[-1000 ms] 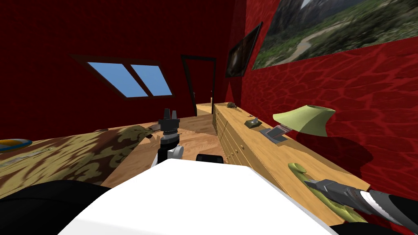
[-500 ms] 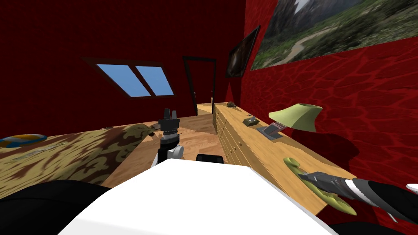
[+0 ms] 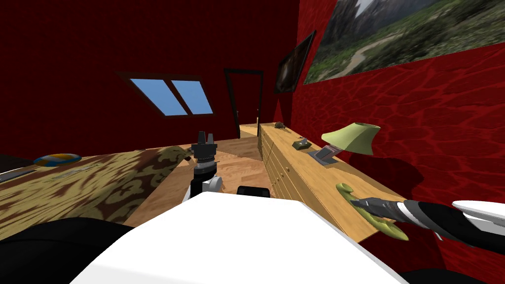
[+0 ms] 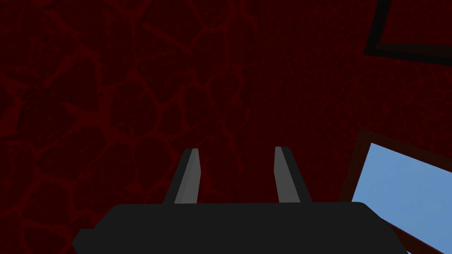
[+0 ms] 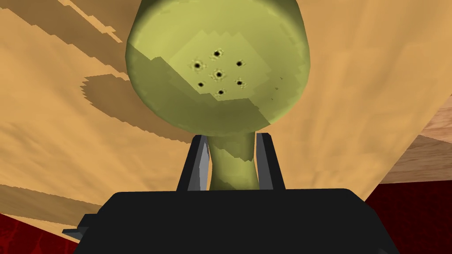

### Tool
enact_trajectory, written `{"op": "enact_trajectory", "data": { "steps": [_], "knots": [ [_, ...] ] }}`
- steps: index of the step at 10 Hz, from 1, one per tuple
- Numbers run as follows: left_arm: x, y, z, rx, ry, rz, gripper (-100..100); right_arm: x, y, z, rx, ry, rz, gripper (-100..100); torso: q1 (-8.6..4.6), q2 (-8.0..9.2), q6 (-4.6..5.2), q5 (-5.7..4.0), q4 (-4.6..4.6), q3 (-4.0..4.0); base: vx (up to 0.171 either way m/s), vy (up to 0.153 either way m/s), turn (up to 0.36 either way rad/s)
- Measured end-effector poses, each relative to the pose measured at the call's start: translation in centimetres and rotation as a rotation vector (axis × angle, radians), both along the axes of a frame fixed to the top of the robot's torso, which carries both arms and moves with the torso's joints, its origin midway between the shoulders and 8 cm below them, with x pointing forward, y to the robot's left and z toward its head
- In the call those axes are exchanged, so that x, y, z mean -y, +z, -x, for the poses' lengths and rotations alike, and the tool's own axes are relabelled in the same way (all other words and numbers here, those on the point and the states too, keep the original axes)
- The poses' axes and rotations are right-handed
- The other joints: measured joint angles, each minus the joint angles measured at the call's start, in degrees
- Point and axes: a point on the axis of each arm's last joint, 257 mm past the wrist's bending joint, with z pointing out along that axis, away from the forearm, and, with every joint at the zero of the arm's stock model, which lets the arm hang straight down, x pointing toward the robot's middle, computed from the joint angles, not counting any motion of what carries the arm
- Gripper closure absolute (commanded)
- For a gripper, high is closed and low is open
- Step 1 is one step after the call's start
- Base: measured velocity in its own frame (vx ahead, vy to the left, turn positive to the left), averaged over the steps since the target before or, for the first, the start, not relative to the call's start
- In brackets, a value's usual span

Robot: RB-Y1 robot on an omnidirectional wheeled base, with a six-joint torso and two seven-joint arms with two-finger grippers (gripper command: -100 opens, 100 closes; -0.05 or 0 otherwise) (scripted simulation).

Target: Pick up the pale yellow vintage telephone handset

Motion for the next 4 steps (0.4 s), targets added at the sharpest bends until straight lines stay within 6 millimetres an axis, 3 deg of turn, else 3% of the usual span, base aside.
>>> {"op": "enact_trajectory", "data": {
  "steps": [3, 4],
  "knots": [
    [0.0, 0.0, 0.0, 0.000, 0.000, 0.000, 0, -0.7, 0.2, -1.5, 0.001, -0.005, 0.000, 100, 0.04, -0.17, -0.01, 0.02, -0.03, -0.09, -0.057, -0.015, 0.029],
    [0.0, 0.0, 0.0, 0.000, 0.000, 0.000, 0, -0.7, 0.2, -1.5, 0.000, -0.010, 0.000, 0, 0.07, -0.27, 0.02, 0.04, -0.05, -0.15, 0.000, 0.000, 0.000]
  ]
}}
